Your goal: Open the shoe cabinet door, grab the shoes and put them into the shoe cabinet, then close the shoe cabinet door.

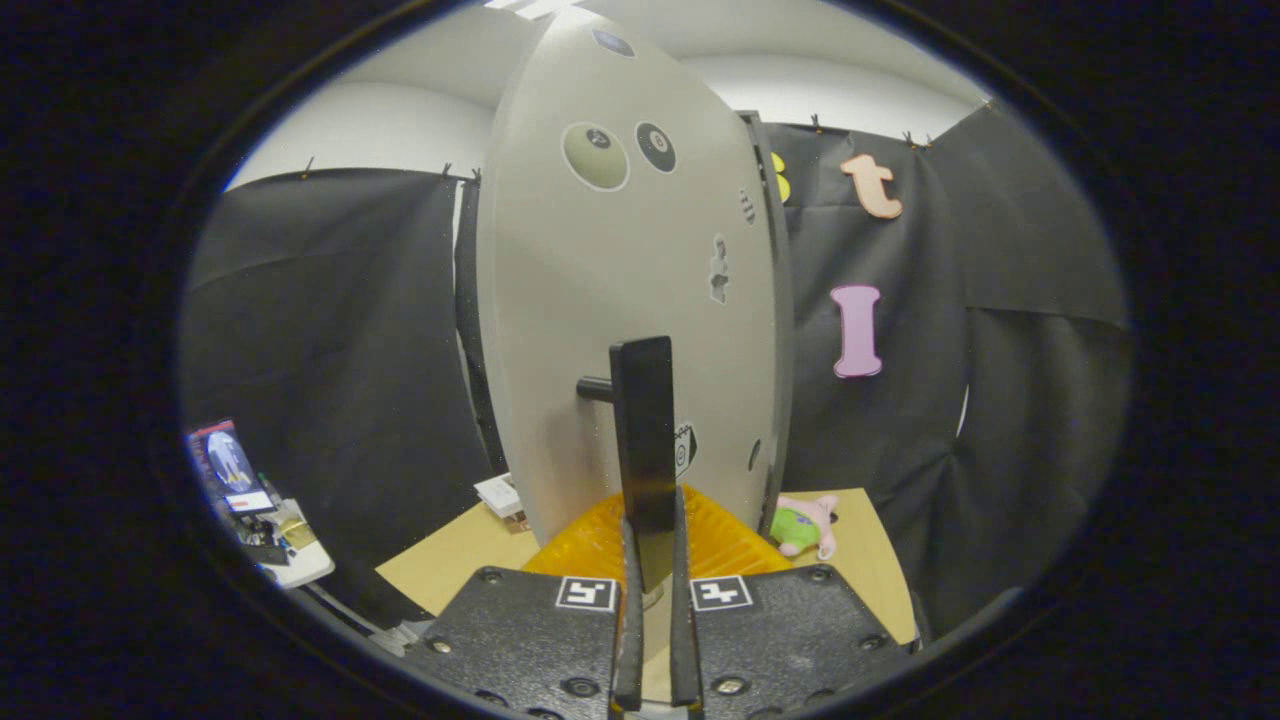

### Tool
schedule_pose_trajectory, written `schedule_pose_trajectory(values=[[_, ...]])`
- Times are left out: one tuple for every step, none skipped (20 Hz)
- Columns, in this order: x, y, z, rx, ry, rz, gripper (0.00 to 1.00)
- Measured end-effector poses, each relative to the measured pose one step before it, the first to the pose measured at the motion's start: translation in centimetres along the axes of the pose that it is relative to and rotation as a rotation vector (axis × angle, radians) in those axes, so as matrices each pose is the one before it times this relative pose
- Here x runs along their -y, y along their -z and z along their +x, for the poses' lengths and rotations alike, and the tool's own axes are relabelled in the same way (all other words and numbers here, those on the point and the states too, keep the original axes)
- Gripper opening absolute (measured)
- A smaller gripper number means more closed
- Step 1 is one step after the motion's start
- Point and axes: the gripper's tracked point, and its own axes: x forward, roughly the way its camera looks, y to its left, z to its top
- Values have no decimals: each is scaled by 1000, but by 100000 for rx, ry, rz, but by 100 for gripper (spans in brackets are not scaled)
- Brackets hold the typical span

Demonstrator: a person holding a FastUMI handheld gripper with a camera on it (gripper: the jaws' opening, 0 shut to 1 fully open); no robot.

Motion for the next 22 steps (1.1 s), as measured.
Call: schedule_pose_trajectory(values=[[405,-144,6,307,1333,-584,13],[355,47,-384,419,1140,-741,10],[405,39,167,270,1113,-268,9],[565,-87,114,254,1040,-345,8],[446,-82,10,189,1028,358,7],[307,71,-174,60,1169,1039,7],[271,72,-39,233,1125,347,6],[291,-57,-56,330,1335,-378,6],[217,-7,-26,370,1538,-2,5],[-14,57,55,397,1307,-253,5],[27,-69,80,187,795,202,5],[77,9,1,70,534,727,4],[44,-14,30,200,633,968,4],[62,77,38,65,798,545,4],[165,-91,-76,51,983,558,4],[96,139,82,-118,985,1390,4],[-190,154,-46,-689,69,1988,4],[-508,-22,-43,-294,-1469,1516,4],[-530,-45,-96,-472,-1865,1106,4],[-31,-8,-312,185,-1001,-729,4],[266,-35,-151,356,473,-1615,4],[700,303,-37,-27,1552,-1675,4]])
